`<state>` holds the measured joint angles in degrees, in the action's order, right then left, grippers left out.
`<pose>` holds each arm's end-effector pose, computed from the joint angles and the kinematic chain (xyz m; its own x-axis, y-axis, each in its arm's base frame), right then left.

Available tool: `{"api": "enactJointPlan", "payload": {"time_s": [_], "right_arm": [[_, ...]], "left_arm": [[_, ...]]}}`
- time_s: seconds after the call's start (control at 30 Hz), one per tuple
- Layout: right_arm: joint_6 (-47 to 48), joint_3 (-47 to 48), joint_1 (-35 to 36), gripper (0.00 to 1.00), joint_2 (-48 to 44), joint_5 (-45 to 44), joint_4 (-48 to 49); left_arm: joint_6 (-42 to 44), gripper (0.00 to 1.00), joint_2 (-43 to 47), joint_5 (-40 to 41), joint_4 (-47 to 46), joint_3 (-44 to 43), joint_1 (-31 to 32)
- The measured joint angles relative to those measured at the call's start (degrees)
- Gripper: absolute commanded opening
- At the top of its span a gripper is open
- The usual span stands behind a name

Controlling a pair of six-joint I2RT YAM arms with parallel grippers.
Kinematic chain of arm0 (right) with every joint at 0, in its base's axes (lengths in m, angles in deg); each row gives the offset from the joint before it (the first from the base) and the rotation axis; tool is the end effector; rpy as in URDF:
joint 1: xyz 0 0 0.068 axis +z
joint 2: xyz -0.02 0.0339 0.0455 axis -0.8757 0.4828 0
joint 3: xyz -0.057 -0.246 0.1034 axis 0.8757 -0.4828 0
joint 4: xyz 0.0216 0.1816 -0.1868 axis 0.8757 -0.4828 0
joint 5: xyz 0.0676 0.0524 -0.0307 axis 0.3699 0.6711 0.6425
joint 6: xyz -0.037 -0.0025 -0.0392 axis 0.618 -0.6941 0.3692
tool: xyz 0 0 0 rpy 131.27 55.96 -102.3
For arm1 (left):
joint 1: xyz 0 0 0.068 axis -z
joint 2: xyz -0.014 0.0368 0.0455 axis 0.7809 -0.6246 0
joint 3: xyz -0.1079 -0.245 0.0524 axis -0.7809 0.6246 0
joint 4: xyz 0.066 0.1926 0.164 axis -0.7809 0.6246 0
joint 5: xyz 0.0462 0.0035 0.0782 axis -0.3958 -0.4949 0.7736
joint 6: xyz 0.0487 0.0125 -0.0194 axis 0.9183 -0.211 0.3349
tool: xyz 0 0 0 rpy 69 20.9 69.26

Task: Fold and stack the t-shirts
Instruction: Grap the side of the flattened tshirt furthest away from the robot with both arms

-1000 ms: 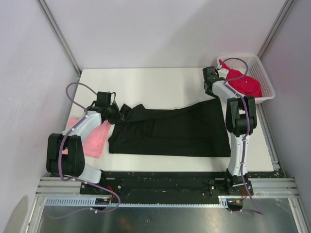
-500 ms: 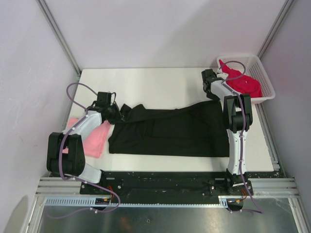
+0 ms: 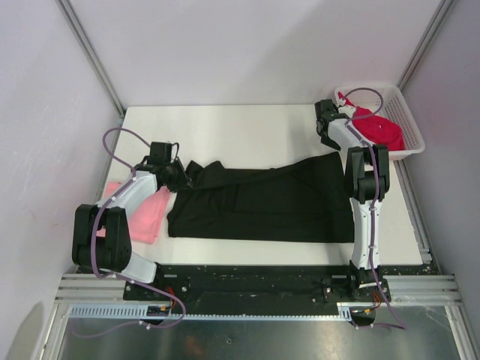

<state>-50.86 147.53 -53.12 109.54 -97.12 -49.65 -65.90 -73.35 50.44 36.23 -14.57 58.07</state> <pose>0.4940 0.0483 0.1744 -0.6581 0.3348 -0.6744 0.5944 0.7808 -0.1924 0.2946 -0.0395 0.2073 -0.7920 -0.4496 -0.4131 -0.2863 0.8710 -0.3992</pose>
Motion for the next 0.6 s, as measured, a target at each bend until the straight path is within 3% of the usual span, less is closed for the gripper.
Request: {"api": "enactJointPlan", "payload": {"time_s": [0.47,0.6], "right_arm": [[-0.5,2.9,-0.2,0.4,3.3,0.8,-2.3],[-0.9,2.9,-0.3,0.33,3.3,0.9,-2.3]], "left_arm": [[0.0,0.0,-0.4,0.0,0.0,0.0,0.0],[0.0,0.0,-0.4,0.0,0.0,0.0,0.0]]}}
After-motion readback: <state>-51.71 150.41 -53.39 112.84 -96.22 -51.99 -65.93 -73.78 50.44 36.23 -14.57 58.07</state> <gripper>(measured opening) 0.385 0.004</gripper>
